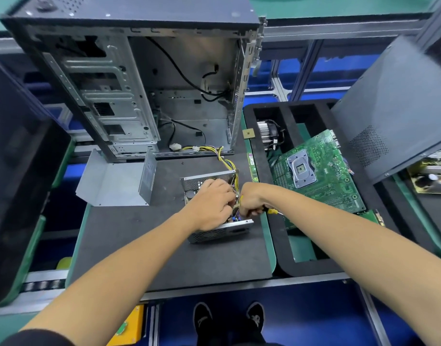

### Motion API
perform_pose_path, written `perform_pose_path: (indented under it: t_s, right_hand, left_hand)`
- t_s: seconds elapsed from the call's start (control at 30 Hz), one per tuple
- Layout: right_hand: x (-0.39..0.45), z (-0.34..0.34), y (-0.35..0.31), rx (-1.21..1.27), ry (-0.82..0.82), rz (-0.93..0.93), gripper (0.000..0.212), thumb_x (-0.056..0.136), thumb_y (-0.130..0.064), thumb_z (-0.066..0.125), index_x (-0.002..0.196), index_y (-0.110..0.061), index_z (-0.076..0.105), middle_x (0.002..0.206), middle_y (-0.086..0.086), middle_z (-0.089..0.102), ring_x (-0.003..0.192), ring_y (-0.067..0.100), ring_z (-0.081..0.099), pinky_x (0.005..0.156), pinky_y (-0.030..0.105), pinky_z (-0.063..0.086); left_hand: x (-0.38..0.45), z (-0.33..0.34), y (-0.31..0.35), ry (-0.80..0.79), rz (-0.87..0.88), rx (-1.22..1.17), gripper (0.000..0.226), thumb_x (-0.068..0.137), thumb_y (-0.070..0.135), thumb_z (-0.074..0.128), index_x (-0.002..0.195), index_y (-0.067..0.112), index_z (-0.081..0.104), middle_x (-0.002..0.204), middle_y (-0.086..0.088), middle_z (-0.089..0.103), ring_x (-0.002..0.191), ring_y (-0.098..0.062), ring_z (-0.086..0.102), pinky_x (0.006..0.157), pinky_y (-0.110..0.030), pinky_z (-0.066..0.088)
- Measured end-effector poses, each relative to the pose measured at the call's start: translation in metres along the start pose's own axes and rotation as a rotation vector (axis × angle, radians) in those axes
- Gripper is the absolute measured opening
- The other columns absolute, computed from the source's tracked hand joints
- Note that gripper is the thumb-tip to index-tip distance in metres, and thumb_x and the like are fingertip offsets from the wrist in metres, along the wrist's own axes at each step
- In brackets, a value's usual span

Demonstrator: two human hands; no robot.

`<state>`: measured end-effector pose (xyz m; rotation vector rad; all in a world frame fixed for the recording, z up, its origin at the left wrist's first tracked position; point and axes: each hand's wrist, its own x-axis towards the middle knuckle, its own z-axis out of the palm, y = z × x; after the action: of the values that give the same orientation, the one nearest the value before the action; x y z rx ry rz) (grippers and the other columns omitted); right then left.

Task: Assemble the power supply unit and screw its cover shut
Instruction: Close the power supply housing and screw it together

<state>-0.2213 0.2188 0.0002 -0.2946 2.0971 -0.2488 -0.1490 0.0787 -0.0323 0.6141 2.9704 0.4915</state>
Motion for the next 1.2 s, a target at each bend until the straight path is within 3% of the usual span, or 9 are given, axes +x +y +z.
perform_pose_path:
  t_s: [0.2,0.4,0.5,0.57,0.67,0.8,0.93,1.07,1.2]
  right_hand:
    - [-0.002,0.006,-0.004,-0.055,0.056,0.017,0.031,0.079,-0.002,0.066,0.051,-0.006,0.052,0.041,0.006,0.049,0.038,0.019,0.040,0.048,0.024,0.035]
    - [-0.002,0.009,-0.003,0.012,0.060,0.049,0.029,0.082,0.001,0.063,0.056,-0.004,0.052,0.039,0.008,0.048,0.036,0.018,0.039,0.042,0.023,0.032]
    - [0.000,0.011,-0.007,-0.016,0.070,0.066,0.028,0.083,0.000,0.062,0.057,-0.004,0.053,0.049,0.011,0.050,0.041,0.020,0.039,0.044,0.026,0.033]
    - [0.001,0.013,-0.009,-0.016,0.086,0.080,0.027,0.084,0.003,0.057,0.058,-0.003,0.052,0.048,0.012,0.050,0.037,0.020,0.039,0.041,0.023,0.032]
    - [0.002,0.014,-0.008,-0.004,0.115,0.084,0.027,0.083,0.006,0.052,0.059,-0.003,0.047,0.030,0.006,0.044,0.021,0.014,0.036,0.033,0.012,0.027]
    - [0.002,0.016,-0.006,0.018,0.134,0.098,0.026,0.087,0.003,0.052,0.063,-0.003,0.047,0.026,0.003,0.043,0.017,0.012,0.035,0.032,0.008,0.026]
    - [0.003,0.019,-0.006,-0.007,0.212,0.072,0.031,0.090,-0.008,0.053,0.060,-0.007,0.046,0.051,0.007,0.050,0.039,0.018,0.041,0.037,0.020,0.031]
    - [0.004,0.020,-0.002,-0.003,0.180,0.110,0.029,0.090,-0.007,0.053,0.061,-0.006,0.048,0.055,0.008,0.048,0.042,0.018,0.038,0.037,0.017,0.028]
    - [0.001,0.019,-0.009,-0.114,0.192,0.109,0.039,0.097,-0.022,0.047,0.060,-0.009,0.046,0.062,0.006,0.047,0.070,0.025,0.049,0.056,0.027,0.039]
  left_hand:
    - [-0.001,-0.001,0.001,-0.012,-0.018,0.018,0.019,0.079,0.026,0.034,0.078,0.021,0.053,0.086,0.005,0.046,0.098,-0.016,0.040,0.091,-0.025,0.021]
    - [0.000,-0.002,0.002,-0.025,-0.027,0.020,0.017,0.080,0.026,0.033,0.075,0.021,0.049,0.084,0.006,0.044,0.098,-0.016,0.040,0.093,-0.027,0.022]
    - [0.000,-0.002,0.002,-0.027,-0.035,0.029,0.019,0.080,0.027,0.033,0.075,0.020,0.051,0.084,0.007,0.043,0.097,-0.015,0.039,0.091,-0.025,0.020]
    - [0.000,-0.001,0.001,-0.026,-0.038,0.033,0.022,0.080,0.027,0.034,0.076,0.018,0.054,0.084,0.007,0.043,0.097,-0.015,0.039,0.091,-0.025,0.019]
    - [0.001,0.001,0.001,-0.015,-0.034,0.025,0.022,0.080,0.026,0.034,0.076,0.018,0.054,0.083,0.007,0.043,0.098,-0.015,0.039,0.092,-0.025,0.020]
    - [0.001,0.002,0.000,-0.009,-0.030,0.021,0.026,0.080,0.027,0.033,0.077,0.017,0.056,0.084,0.007,0.045,0.101,-0.015,0.040,0.092,-0.024,0.018]
    - [0.001,0.002,0.000,-0.014,-0.031,0.015,0.027,0.080,0.027,0.033,0.078,0.016,0.057,0.084,0.008,0.045,0.102,-0.015,0.041,0.094,-0.025,0.019]
    - [0.000,0.001,0.000,-0.007,-0.027,-0.002,0.026,0.080,0.027,0.034,0.078,0.018,0.059,0.084,0.008,0.045,0.102,-0.015,0.041,0.096,-0.026,0.019]
    - [0.001,0.001,0.000,-0.004,-0.023,-0.004,0.029,0.080,0.027,0.034,0.078,0.016,0.061,0.083,0.008,0.044,0.102,-0.015,0.041,0.095,-0.026,0.019]
